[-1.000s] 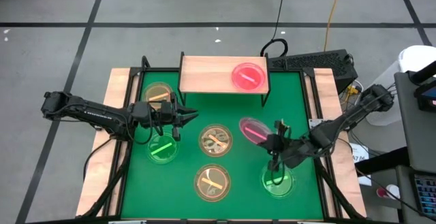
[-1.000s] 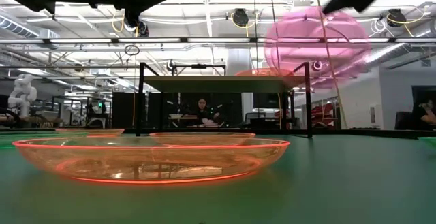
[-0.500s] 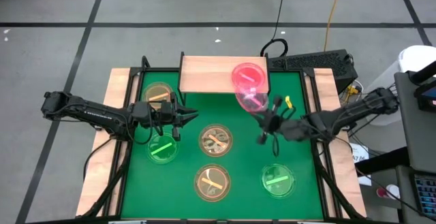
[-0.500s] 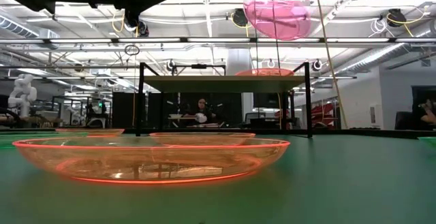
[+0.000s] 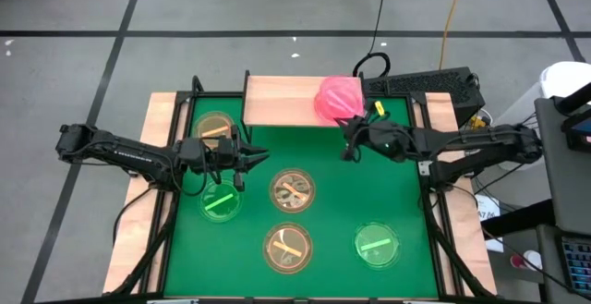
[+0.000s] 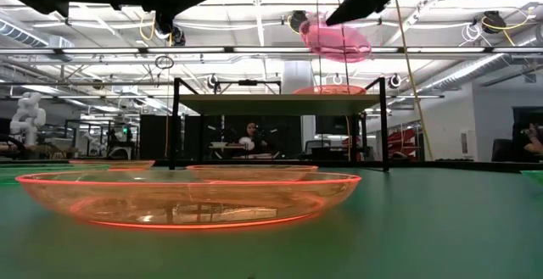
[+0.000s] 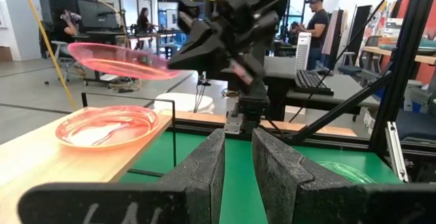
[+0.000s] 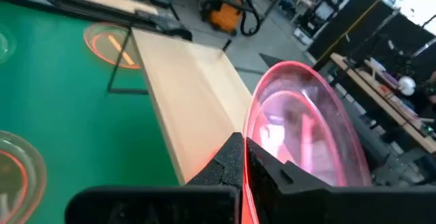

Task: Place and stack plates onto a shelf
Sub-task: Stack the pink plate on top of the pink plate on the shelf, then stack the top orange plate on top of the pink plate on the shelf

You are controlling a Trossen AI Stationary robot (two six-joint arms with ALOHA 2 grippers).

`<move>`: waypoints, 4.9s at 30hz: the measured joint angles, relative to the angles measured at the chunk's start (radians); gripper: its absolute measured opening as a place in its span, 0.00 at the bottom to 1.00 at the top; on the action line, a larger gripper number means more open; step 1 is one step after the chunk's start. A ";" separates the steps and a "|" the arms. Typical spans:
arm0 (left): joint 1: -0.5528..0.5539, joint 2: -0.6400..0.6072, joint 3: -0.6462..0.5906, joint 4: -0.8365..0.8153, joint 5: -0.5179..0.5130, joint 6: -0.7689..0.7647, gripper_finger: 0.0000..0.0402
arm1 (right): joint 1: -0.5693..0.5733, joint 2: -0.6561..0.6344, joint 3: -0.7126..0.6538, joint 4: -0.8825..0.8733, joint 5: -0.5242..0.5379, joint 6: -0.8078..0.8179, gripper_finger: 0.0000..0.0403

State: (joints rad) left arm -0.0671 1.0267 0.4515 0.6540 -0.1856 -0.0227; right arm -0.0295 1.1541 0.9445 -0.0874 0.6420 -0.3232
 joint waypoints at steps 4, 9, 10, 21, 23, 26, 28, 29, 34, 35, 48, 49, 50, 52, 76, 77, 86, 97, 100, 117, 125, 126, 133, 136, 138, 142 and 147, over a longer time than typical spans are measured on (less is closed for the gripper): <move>0.000 0.000 0.000 0.000 0.000 0.000 0.20 | -0.047 0.076 0.065 -0.036 -0.083 -0.011 0.00; 0.000 0.000 0.000 -0.002 0.000 0.000 0.20 | -0.088 0.188 0.136 -0.149 -0.100 -0.011 0.00; 0.000 0.000 0.000 -0.002 0.000 0.000 0.20 | -0.095 0.202 0.140 -0.152 -0.099 -0.011 0.00; 0.000 0.000 0.000 -0.003 0.000 0.000 0.20 | -0.153 0.244 0.141 -0.232 -0.097 0.048 0.00; 0.000 0.000 0.000 -0.004 0.000 0.000 0.20 | -0.156 0.244 0.141 -0.226 -0.097 0.049 0.00; 0.000 0.000 0.000 -0.004 0.000 0.000 0.20 | -0.160 0.244 0.141 -0.219 -0.103 0.048 0.01; 0.000 0.000 0.000 -0.004 0.000 0.000 0.20 | -0.164 0.244 0.141 -0.216 -0.125 0.047 0.02; 0.000 0.000 0.000 -0.004 0.000 0.000 0.20 | -0.166 0.244 0.141 -0.216 -0.129 0.049 0.03; 0.000 0.000 0.000 -0.004 0.000 0.000 0.20 | -0.174 0.244 0.141 -0.216 -0.149 0.049 0.09; 0.000 0.000 0.000 -0.004 0.000 0.000 0.20 | -0.174 0.244 0.141 -0.216 -0.149 0.049 0.11; 0.000 0.000 0.000 -0.004 0.000 0.000 0.20 | -0.151 0.244 0.141 -0.203 -0.152 0.041 0.32; 0.000 0.000 0.000 -0.004 0.000 0.000 0.20 | -0.145 0.242 0.141 -0.194 -0.153 0.042 0.34; 0.000 0.000 0.000 -0.004 0.000 0.000 0.20 | -0.138 0.239 0.141 -0.185 -0.153 0.048 0.36; 0.000 0.000 0.000 -0.004 0.000 0.000 0.20 | -0.116 0.225 0.140 -0.167 -0.155 0.067 0.38; 0.000 0.000 0.000 0.007 0.001 -0.167 0.20 | 0.451 0.013 -0.275 0.526 -0.170 0.200 0.39; 0.000 0.000 0.000 0.011 0.001 -0.162 0.20 | 0.461 0.011 -0.283 0.549 -0.170 0.192 0.39; 0.017 0.000 0.000 -0.041 -0.033 -0.144 0.20 | 0.484 0.010 -0.292 0.606 -0.168 0.176 0.39; 0.017 0.000 0.008 -0.474 -0.173 -0.202 0.20 | 0.508 0.010 -0.292 0.581 -0.167 0.180 0.39; 0.017 0.000 0.029 -0.683 -0.261 -0.266 0.20 | 0.509 0.010 -0.292 0.579 -0.167 0.180 0.39; 0.092 0.018 0.031 -1.103 -0.452 -0.537 0.20 | 0.509 0.010 -0.292 0.569 -0.167 0.180 0.39; 0.206 0.116 0.031 -1.179 -0.404 -0.515 0.20 | 0.509 0.010 -0.292 0.570 -0.167 0.185 0.39; 0.219 0.129 0.031 -1.202 -0.384 -0.511 0.20 | 0.509 0.011 -0.292 0.571 -0.167 0.185 0.39; 0.272 0.213 0.031 -1.227 -0.338 -0.483 0.20 | 0.509 0.010 -0.292 0.576 -0.167 0.184 0.39; 0.289 0.243 0.031 -1.226 -0.338 -0.476 0.20 | 0.509 0.011 -0.292 0.576 -0.167 0.184 0.39; 0.305 0.259 0.031 -1.228 -0.339 -0.469 0.20 | 0.509 0.011 -0.292 0.576 -0.167 0.187 0.39; 0.338 0.290 0.031 -1.227 -0.363 -0.468 0.20 | 0.509 0.011 -0.292 0.576 -0.167 0.189 0.39; 0.370 0.311 0.031 -1.223 -0.373 -0.467 0.20 | 0.509 0.010 -0.292 0.574 -0.168 0.192 0.39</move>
State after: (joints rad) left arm 0.3033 1.3382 0.4820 -0.5693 -0.5582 -0.4897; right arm 0.4793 1.1645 0.6521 0.4861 0.4744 -0.1314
